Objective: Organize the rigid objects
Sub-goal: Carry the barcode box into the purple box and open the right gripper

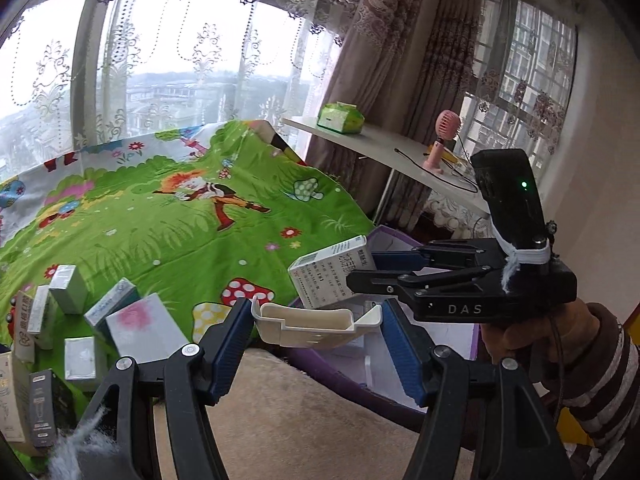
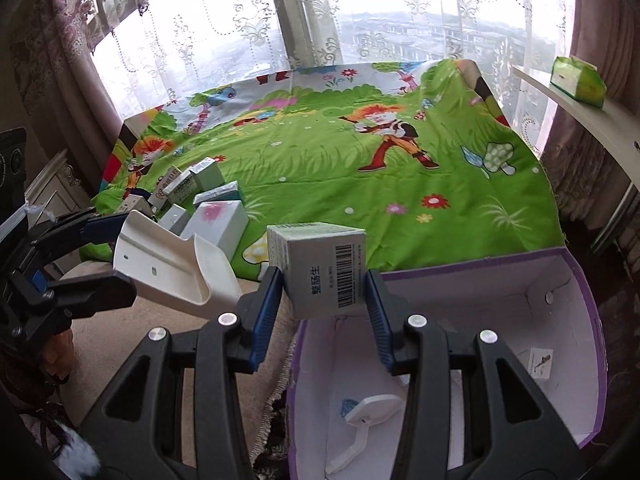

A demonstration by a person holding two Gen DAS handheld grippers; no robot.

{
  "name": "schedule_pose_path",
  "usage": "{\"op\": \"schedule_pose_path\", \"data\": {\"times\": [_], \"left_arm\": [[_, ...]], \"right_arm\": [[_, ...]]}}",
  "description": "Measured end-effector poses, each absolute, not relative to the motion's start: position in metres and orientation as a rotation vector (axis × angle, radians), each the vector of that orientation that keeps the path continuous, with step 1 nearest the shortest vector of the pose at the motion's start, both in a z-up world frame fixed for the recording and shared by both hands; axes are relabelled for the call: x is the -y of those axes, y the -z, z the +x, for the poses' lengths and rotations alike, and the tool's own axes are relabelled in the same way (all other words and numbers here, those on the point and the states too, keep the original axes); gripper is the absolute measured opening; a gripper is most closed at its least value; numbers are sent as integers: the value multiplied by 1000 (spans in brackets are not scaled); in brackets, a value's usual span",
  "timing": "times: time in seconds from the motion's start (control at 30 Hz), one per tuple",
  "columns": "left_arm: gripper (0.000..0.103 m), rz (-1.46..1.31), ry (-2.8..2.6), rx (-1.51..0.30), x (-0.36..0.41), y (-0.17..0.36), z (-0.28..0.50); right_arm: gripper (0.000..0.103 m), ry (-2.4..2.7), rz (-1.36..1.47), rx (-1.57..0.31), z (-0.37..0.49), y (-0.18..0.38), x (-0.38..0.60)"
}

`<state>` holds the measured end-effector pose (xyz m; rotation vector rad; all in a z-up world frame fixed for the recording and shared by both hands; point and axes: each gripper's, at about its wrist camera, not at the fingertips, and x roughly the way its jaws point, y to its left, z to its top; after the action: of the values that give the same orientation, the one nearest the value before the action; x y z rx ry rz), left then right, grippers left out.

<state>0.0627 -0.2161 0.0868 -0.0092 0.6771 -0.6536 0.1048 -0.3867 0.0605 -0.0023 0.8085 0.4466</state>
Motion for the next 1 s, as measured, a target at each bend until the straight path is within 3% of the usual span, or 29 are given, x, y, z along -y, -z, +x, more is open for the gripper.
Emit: {"op": "schedule_pose_path", "data": {"times": [0.47,0.7,1.0], "left_arm": [[66,30,731,-740,257,-74,69],[66,43,741,-755,266,-71,73],[66,31,728,-756,274,-71,83]], "right_arm": [[48,-371,96,-920,117,-32,414],[63,-322,145,-920,118,-34,432],[68,-288,182,-919,118,-36,446]]}}
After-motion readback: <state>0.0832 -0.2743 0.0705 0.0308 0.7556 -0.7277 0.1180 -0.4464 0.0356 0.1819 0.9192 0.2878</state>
